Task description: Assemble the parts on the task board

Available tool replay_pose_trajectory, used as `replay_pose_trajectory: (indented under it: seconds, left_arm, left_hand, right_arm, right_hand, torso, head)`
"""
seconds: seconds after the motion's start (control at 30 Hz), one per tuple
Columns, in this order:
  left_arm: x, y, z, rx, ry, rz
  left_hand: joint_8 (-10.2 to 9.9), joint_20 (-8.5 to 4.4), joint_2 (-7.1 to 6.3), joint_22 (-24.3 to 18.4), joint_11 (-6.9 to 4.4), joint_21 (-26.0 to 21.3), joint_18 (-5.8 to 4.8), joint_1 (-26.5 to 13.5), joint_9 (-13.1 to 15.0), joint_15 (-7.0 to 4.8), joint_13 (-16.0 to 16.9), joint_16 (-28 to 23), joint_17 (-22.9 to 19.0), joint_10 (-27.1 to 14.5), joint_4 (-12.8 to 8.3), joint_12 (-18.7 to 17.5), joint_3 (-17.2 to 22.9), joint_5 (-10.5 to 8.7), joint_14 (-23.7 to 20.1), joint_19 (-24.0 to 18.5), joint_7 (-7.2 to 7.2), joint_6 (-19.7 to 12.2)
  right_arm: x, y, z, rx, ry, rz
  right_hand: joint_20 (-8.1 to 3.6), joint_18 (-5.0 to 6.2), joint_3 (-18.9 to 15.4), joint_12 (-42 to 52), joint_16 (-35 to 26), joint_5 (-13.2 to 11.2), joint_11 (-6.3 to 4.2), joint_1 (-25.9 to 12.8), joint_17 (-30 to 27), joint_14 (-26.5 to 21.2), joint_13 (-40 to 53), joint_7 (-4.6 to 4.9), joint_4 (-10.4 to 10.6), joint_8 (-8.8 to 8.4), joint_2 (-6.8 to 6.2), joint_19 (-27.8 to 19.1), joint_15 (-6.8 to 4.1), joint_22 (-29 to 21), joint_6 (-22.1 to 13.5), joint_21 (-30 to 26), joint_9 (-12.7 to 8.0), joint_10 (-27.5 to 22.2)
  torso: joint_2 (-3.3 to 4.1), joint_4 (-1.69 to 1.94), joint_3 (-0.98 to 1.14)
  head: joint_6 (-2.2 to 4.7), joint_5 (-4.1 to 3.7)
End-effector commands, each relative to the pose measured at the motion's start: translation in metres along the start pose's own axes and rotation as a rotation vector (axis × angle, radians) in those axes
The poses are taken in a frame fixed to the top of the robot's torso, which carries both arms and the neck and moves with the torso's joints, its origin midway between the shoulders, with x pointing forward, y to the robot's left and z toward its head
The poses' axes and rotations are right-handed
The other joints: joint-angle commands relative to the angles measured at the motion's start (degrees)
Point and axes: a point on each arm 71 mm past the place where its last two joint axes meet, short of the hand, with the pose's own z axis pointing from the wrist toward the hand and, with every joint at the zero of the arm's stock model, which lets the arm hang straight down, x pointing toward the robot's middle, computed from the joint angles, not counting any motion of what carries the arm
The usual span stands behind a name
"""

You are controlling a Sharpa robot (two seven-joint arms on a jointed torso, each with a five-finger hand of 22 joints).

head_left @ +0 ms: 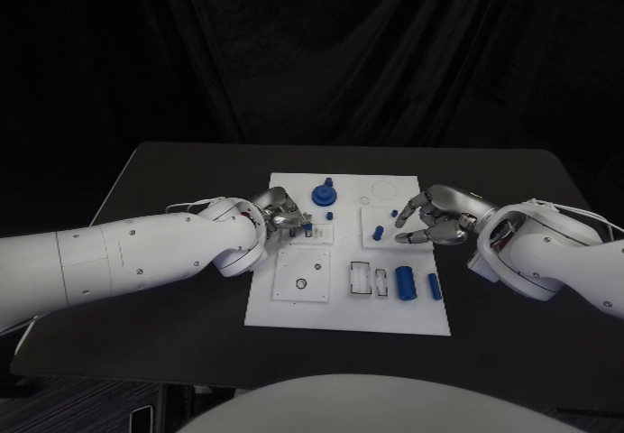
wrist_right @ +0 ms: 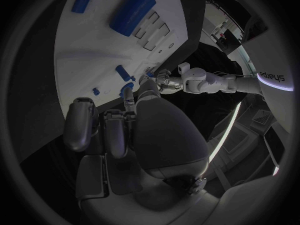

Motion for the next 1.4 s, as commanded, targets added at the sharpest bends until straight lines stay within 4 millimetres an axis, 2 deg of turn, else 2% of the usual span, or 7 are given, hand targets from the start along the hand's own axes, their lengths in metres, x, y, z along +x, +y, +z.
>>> replay_pose_trajectory:
  seconds: [0.03, 0.8, 0.87, 0.97, 1.2, 1.33, 1.4]
  left_arm:
    - [0.0018, -0.0011, -0.0001, 0.025, -0.005, 0.028]
    - [0.0047, 0.0068, -0.0039, 0.021, 0.006, 0.032]
    - [0.0049, 0.0068, -0.0037, 0.022, 0.007, 0.032]
    - [0.0055, 0.007, -0.0031, 0.022, 0.01, 0.034]
    - [0.0079, 0.0067, -0.0017, 0.027, 0.016, 0.036]
    - [0.0091, 0.0067, -0.0013, 0.027, 0.019, 0.036]
    - [0.0096, 0.007, -0.0011, 0.026, 0.021, 0.037]
  left_hand:
    - [0.2, -0.36, 0.47, 11.0, -0.29, -0.3, 0.85, -0.1, 0.1, -0.47, 15.1, 0.2, 15.1, 6.0, 0.1, 0.2, -0.3, -0.31, 6.0, 0.0, -0.09, -0.6]
    - [0.2, -0.35, 0.42, 11.0, -0.31, -0.5, 0.88, 0.1, 0.2, -0.49, 15.1, 0.2, 15.1, 6.0, 0.5, 0.2, -1.0, -1.57, 6.0, 0.0, -0.13, -0.9]
    - [0.2, -0.35, 0.42, 11.0, -0.31, -0.6, 0.88, 0.2, 0.3, -0.5, 15.1, 0.2, 15.1, 6.0, 0.7, 0.2, -1.4, -2.45, 6.0, 0.0, -0.13, -0.9]
    - [0.2, -0.35, 0.61, 10.9, -0.32, -0.7, 0.89, 0.4, 0.3, -0.49, 15.1, 0.2, 15.1, 6.0, 1.4, 0.2, -2.5, -6.25, 6.0, 0.0, -0.14, -1.0]
    - [0.2, -0.36, 0.7, 10.9, -0.3, -0.9, 0.92, 0.4, 0.2, -0.49, 15.1, 0.2, 15.1, 6.0, 1.6, 0.2, -2.7, -6.75, 6.0, 0.0, -0.13, -0.9]
    - [0.1, -0.32, 0.85, 10.9, -0.24, -1.0, 0.93, 0.2, 0.2, -0.44, 15.1, 0.2, 15.1, 6.0, 2.6, 0.2, -3.9, -9.1, 6.0, 0.0, -0.08, -0.9]
    - [0.1, -0.31, 0.89, 10.9, -0.23, -1.0, 0.94, 0.2, 0.1, -0.43, 15.1, 0.2, 15.1, 6.0, 2.8, 0.2, -4.2, -9.52, 6.0, -0.1, -0.08, -0.9]
  right_arm:
    - [0.0007, -0.001, -0.0012, 0.011, -0.006, -0.003]
    - [0.0031, -0.0028, -0.002, 0.015, 0.002, -0.001]
    - [0.0035, -0.003, -0.0021, 0.016, 0.003, -0.001]
    - [0.0039, -0.0031, -0.002, 0.016, 0.005, 0.0]
    - [0.0042, -0.0036, -0.0026, 0.017, 0.005, 0.0]
    - [0.0041, -0.0038, -0.0028, 0.018, 0.005, 0.0]
    - [0.0042, -0.0038, -0.0028, 0.018, 0.005, 0.0]
  right_hand:
    - [0.1, 0.2, -0.4, -0.5, -0.3, 0.4, -0.89, 1.3, 5.3, 3.9, -3.8, 0.07, -0.1, -0.36, 1.17, -0.3, -0.4, 8.4, 0.3, -0.3, -0.1, 0.4]
    - [0.11, 0.16, -0.5, -0.5, -0.3, 0.5, -0.87, 1.2, 5.4, 3.9, -3.7, 0.09, -0.1, -0.35, 1.12, -0.3, -0.38, 8.4, 0.3, -0.2, -0.1, 0.4]
    - [0.11, 0.16, -0.5, -0.5, -0.3, 0.5, -0.87, 1.2, 5.4, 3.9, -3.7, 0.09, -0.1, -0.35, 1.12, -0.3, -0.38, 8.4, 0.3, -0.2, -0.1, 0.4]
    - [0.11, 0.16, -0.5, -0.5, -0.3, 0.5, -0.87, 1.2, 5.4, 3.9, -3.7, 0.09, -0.1, -0.35, 1.12, -0.3, -0.38, 8.4, 0.3, -0.2, -0.1, 0.4]
    - [0.12, 0.16, -0.5, -0.5, -0.3, 0.5, -0.87, 1.3, 5.4, 3.9, -3.7, 0.08, -0.1, -0.34, 1.11, -0.3, -0.38, 8.4, 0.4, -0.2, -0.1, 0.4]
    - [0.12, 0.16, -0.5, -0.5, -0.3, 0.5, -0.87, 1.3, 5.4, 3.9, -3.7, 0.08, -0.1, -0.34, 1.11, -0.3, -0.38, 8.4, 0.4, -0.2, -0.1, 0.4]
    - [0.12, 0.16, -0.5, -0.5, -0.3, 0.5, -0.87, 1.3, 5.4, 3.9, -3.7, 0.08, -0.1, -0.34, 1.11, -0.3, -0.38, 8.4, 0.4, -0.2, -0.1, 0.4]
  torso:
    - [-0.07, 0.11, -0.01]
    - [-0.1, 0.13, -0.02]
    - [-0.1, 0.11, -0.05]
    - [-0.06, 0.1, -0.08]
    - [-0.05, 0.14, -0.09]
    - [-0.08, 0.12, -0.04]
    - [-0.05, 0.06, -0.02]
  head:
    - [0.0, -0.08]
    - [0.0, -0.1]
    - [0.0, -0.01]
    - [0.0, 0.05]
    - [0.0, -0.11]
    - [0.0, -0.13]
    - [0.0, -0.06]
